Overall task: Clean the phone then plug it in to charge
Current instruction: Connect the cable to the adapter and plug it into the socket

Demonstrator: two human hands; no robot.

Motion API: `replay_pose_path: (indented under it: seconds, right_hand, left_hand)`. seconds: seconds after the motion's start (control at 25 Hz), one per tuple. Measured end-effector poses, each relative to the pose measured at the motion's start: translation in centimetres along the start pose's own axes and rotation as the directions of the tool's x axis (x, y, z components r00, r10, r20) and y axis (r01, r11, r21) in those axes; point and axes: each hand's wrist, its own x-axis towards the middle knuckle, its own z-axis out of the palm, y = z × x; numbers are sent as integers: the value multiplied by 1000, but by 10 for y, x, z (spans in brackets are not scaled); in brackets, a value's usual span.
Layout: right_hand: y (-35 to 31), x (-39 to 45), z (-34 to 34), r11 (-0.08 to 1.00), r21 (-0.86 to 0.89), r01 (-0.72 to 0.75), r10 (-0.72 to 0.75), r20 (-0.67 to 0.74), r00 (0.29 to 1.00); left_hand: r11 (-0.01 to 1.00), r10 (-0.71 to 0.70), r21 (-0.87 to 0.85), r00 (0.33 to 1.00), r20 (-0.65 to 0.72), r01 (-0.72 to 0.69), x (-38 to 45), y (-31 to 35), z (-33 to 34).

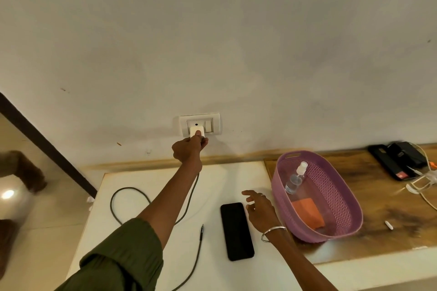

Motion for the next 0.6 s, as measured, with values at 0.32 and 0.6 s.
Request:
replay_pose_path:
  seconds: [0.32, 0.6]
  right_hand:
    - [-17, -36, 22, 972, -208, -112, 121, 31, 992]
    - [-15, -64, 44, 905, -357, -231, 252, 13, 968]
  left_hand:
    - [728, 571, 370, 809, 140, -578, -44, -20, -60]
    - [280, 274, 671, 727, 630, -687, -77, -142, -199]
